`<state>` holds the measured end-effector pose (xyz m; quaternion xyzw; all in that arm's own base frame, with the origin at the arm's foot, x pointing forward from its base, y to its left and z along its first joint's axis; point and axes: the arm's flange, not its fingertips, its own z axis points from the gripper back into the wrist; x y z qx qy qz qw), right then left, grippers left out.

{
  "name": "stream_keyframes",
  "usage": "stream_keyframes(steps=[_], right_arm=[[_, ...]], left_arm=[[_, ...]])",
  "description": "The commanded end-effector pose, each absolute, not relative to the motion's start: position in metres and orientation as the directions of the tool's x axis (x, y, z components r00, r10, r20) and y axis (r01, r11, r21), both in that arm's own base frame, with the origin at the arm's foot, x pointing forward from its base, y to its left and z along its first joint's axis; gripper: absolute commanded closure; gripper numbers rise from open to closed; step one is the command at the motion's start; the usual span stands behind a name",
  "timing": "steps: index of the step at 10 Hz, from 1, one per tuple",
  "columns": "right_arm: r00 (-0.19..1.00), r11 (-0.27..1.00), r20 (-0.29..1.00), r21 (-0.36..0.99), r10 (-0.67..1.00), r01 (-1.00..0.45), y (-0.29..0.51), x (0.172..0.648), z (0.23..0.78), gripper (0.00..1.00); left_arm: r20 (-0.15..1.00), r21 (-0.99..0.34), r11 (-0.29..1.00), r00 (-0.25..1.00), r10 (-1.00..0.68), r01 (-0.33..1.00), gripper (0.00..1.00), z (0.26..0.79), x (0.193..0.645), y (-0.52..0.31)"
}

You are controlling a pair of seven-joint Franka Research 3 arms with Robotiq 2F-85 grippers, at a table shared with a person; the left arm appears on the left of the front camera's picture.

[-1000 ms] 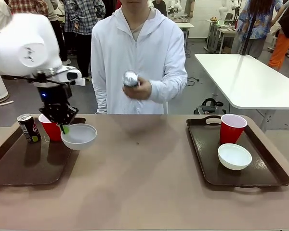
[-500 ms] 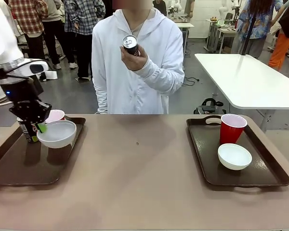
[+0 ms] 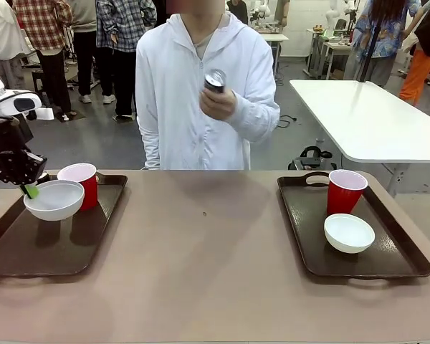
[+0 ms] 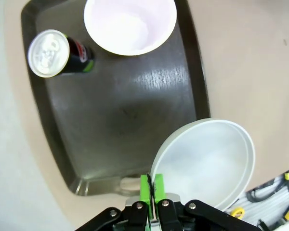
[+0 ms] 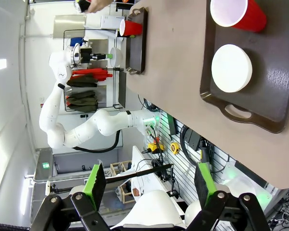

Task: Prepare tableware on both trays.
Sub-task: Pick up a Picnic Bowl from the table and place it on a Handle tray.

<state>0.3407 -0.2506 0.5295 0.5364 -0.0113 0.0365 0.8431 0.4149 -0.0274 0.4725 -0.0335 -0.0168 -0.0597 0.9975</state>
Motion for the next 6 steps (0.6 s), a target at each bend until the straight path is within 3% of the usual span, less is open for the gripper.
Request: stream_keyframes(steps=[1, 5, 6], right_arm=[[0.997, 0.433, 0.061, 0.898, 0.051, -0.077, -0.2481, 0.3366, 0.5259, 0.04], [0.997, 0.433, 0.061, 0.898, 0.051, -0.077, -0.2481, 0.3366, 0.5259, 0.04], [0.997, 0.433, 0.061, 0.898, 0.051, -0.077, -0.2481, 0.3366, 0.5259, 0.04]], left_arm=[[0.046, -0.076, 0.99, 0.992, -0.113, 0.117, 1.0, 0.4755, 0.4138, -0.0249], [0.038, -0.065, 0.991, 0.992, -0.117, 0.12, 0.96, 0.4727, 0.4149, -0.0273], [0.041, -0.054, 0.977, 0.978, -0.204, 0.207, 0.96, 0.4659, 0.4148, -0.0209]])
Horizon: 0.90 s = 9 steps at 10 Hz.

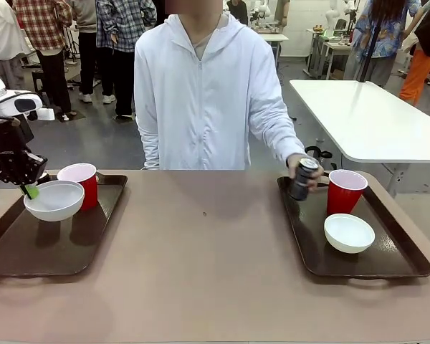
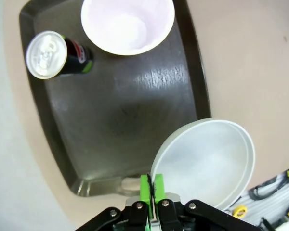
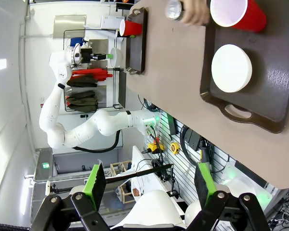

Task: Prepare tableware on both trays.
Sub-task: Pick up a Picnic Bowl from the table and place it on a Handle tray.

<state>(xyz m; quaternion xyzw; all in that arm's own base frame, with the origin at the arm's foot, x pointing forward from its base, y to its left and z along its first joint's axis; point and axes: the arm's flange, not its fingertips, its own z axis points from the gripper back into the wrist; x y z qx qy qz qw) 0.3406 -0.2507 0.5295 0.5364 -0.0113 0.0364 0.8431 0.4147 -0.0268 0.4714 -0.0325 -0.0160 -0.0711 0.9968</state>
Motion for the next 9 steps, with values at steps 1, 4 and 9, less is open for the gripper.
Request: stream_keyframes(steps=[1, 4, 9], right_arm=[[0.997, 0.433, 0.061, 0.898, 0.051, -0.077, -0.248, 0.337, 0.526, 0.04], [0.997, 0.433, 0.061, 0.898, 0.051, -0.077, -0.248, 0.337, 0.526, 0.04], [0.997, 0.433, 0.061, 0.898, 0.051, -0.077, -0.248, 0.337, 0.526, 0.04]], left_arm=[[0.055, 0.01, 0.964, 0.962, -0.267, 0.267, 0.96, 0.456, 0.413, -0.011], [0.016, -0.006, 0.959, 0.959, -0.284, 0.285, 0.96, 0.43, 0.415, 0.01], [-0.043, 0.008, 0.952, 0.951, -0.306, 0.307, 0.96, 0.396, 0.422, 0.022]])
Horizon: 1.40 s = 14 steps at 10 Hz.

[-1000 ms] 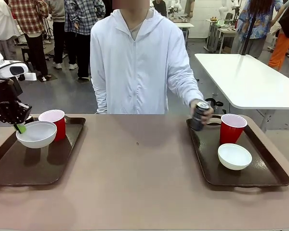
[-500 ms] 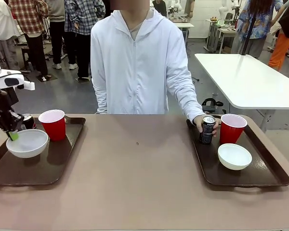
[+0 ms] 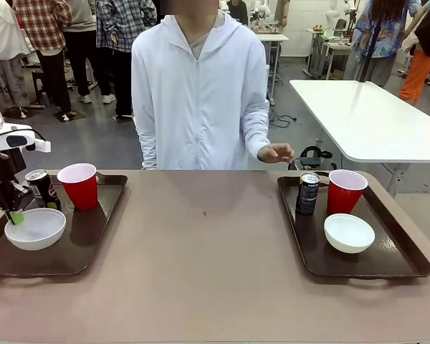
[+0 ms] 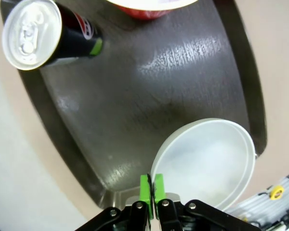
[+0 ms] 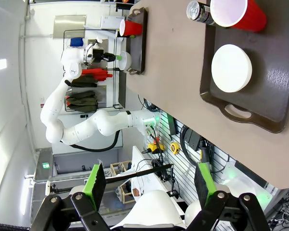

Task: Prepare tableware on both trays.
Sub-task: Pick up a Picnic Bowl from the table and place it on a Handle tray.

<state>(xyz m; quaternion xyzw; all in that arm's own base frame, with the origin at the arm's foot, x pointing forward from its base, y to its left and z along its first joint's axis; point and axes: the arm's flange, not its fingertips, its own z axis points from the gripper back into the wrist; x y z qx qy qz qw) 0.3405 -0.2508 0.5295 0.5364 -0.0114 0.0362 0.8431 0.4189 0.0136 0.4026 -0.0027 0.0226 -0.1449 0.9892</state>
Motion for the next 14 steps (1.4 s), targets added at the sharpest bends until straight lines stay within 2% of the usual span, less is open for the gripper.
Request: stream_keyframes(steps=[1, 7, 8, 11, 14], right_arm=[[0.997, 0.433, 0.061, 0.898, 0.051, -0.077, -0.248, 0.337, 0.526, 0.04], [0.997, 0.433, 0.061, 0.898, 0.051, -0.077, -0.248, 0.337, 0.526, 0.04], [0.997, 0.433, 0.061, 0.898, 0.051, -0.077, -0.248, 0.337, 0.526, 0.04], [0.997, 0.433, 0.061, 0.898, 0.051, -0.077, -0.248, 0.337, 0.526, 0.04], [0.997, 0.433, 0.061, 0.898, 0.051, -0.077, -0.248, 0.337, 0.526, 0.04]], left_arm=[[-0.044, 0.004, 0.952, 0.951, -0.306, 0.306, 0.96, 0.393, 0.423, 0.022], [-0.02, 0.001, 0.949, 0.949, -0.315, 0.315, 0.96, 0.362, 0.436, 0.009], [-0.022, 0.006, 0.95, 0.949, -0.313, 0.313, 0.89, 0.361, 0.436, 0.008], [-0.014, 0.008, 0.948, 0.948, -0.317, 0.317, 0.56, 0.368, 0.436, 0.009], [0.057, -0.045, 0.942, 0.942, -0.33, 0.332, 0.29, 0.403, 0.428, 0.002]])
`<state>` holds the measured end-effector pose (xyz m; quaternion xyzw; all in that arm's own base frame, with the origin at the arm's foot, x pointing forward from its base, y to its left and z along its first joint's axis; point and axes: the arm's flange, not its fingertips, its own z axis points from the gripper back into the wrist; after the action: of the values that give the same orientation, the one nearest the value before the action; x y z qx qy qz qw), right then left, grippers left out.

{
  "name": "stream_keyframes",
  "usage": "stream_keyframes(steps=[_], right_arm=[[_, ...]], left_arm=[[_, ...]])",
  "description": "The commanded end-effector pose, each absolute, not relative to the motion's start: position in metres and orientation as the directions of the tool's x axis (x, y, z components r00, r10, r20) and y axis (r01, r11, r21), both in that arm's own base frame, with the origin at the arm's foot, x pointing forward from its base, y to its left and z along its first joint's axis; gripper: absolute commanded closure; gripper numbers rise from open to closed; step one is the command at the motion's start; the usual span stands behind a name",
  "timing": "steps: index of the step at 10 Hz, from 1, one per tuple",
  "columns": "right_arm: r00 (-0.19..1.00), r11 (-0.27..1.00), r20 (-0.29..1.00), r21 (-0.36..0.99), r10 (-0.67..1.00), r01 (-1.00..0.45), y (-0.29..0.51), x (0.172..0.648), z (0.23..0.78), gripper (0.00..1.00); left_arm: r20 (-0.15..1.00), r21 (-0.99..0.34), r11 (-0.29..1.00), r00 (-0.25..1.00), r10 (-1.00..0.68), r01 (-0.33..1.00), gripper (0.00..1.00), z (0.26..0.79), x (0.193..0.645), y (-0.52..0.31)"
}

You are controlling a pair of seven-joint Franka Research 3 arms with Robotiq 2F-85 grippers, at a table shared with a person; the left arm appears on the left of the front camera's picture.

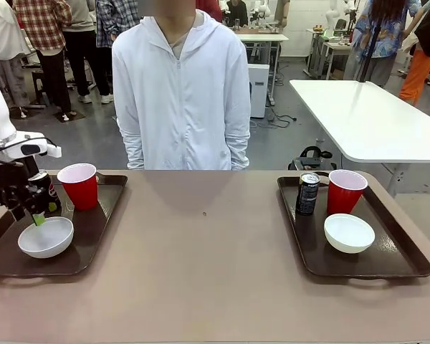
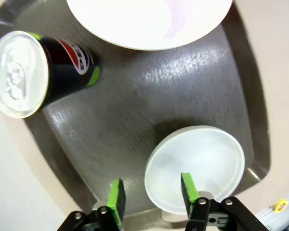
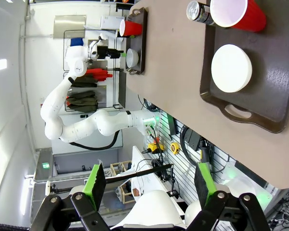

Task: Prepare tableware on both trays.
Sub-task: Pick up a Picnic Bowl from the table and place it on a Handle tray.

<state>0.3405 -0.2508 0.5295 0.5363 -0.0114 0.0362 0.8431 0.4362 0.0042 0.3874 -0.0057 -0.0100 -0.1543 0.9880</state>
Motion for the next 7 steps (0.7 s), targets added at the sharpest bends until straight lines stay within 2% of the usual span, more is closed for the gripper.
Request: stream_keyframes(steps=[1, 3, 7], right_arm=[[0.997, 0.433, 0.061, 0.898, 0.051, -0.077, -0.248, 0.337, 0.526, 0.04], [0.997, 0.433, 0.061, 0.898, 0.051, -0.077, -0.248, 0.337, 0.526, 0.04], [0.997, 0.433, 0.061, 0.898, 0.051, -0.077, -0.248, 0.337, 0.526, 0.04]], left_arm=[[0.075, -0.042, 0.941, 0.94, -0.332, 0.335, 0.16, 0.419, 0.424, -0.005], [0.1, -0.038, 0.945, 0.942, -0.32, 0.325, 0.0, 0.448, 0.422, -0.018], [0.1, 0.056, 0.977, 0.973, -0.208, 0.204, 0.0, 0.495, 0.413, -0.047]])
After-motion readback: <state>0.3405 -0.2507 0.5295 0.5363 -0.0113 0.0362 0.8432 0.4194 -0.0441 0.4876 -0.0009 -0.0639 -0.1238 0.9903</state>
